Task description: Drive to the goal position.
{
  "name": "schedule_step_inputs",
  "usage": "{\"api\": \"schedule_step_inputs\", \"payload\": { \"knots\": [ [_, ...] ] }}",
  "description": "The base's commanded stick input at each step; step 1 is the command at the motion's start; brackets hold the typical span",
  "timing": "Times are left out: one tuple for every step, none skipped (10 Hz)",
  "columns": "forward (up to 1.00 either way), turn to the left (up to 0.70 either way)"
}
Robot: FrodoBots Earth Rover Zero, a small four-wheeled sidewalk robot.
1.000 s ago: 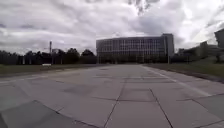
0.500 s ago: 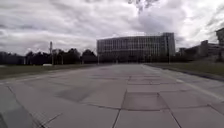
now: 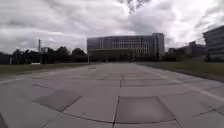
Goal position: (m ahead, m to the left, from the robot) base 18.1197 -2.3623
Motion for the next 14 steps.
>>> {"api": "schedule_step_inputs", "payload": {
  "knots": [
    [0.7, -0.34],
    [0.7, -0.34],
    [0.7, -0.34],
    [0.7, -0.11],
    [0.7, 0.01],
    [0.7, 0.01],
    [0.7, 0.01],
    [0.7, 0.01],
    [0.7, 0.01],
    [0.7, 0.01],
    [0.7, 0.01],
    [0.7, 0.01],
    [0.7, 0.01],
    [0.7, 0.01]
  ]
}}
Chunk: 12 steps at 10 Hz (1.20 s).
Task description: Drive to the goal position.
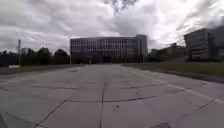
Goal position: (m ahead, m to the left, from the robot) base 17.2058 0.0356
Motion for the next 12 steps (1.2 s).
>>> {"api": "schedule_step_inputs", "payload": {
  "knots": [
    [0.7, 0.01],
    [0.7, 0.01],
    [0.7, 0.01],
    [0.7, 0.01],
    [0.7, 0.01],
    [0.7, 0.01],
    [0.7, 0.01],
    [0.7, 0.01],
    [0.7, -0.28],
    [0.7, -0.34],
    [0.7, -0.34],
    [0.7, -0.34]
  ]
}}
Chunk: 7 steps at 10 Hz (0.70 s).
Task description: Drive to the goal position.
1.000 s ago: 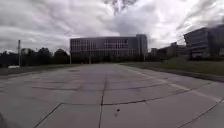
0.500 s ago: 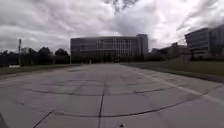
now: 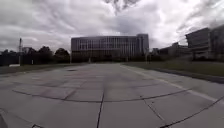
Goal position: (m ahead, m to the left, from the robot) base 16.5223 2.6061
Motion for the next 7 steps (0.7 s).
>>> {"api": "schedule_step_inputs", "payload": {
  "knots": [
    [0.7, -0.34],
    [0.7, -0.34],
    [0.7, -0.34],
    [0.7, -0.34],
    [0.7, -0.29],
    [0.7, 0.01],
    [0.7, 0.01]
  ]
}}
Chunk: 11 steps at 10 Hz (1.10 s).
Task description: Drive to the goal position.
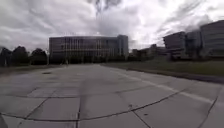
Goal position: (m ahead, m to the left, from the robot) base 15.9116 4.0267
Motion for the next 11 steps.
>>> {"api": "schedule_step_inputs", "payload": {
  "knots": [
    [0.7, 0.01],
    [0.7, 0.01],
    [0.7, 0.01],
    [0.7, 0.01],
    [0.7, 0.01],
    [0.7, 0.01],
    [0.7, 0.01],
    [0.7, 0.01],
    [0.7, 0.01],
    [0.7, 0.01],
    [0.7, 0.01]
  ]
}}
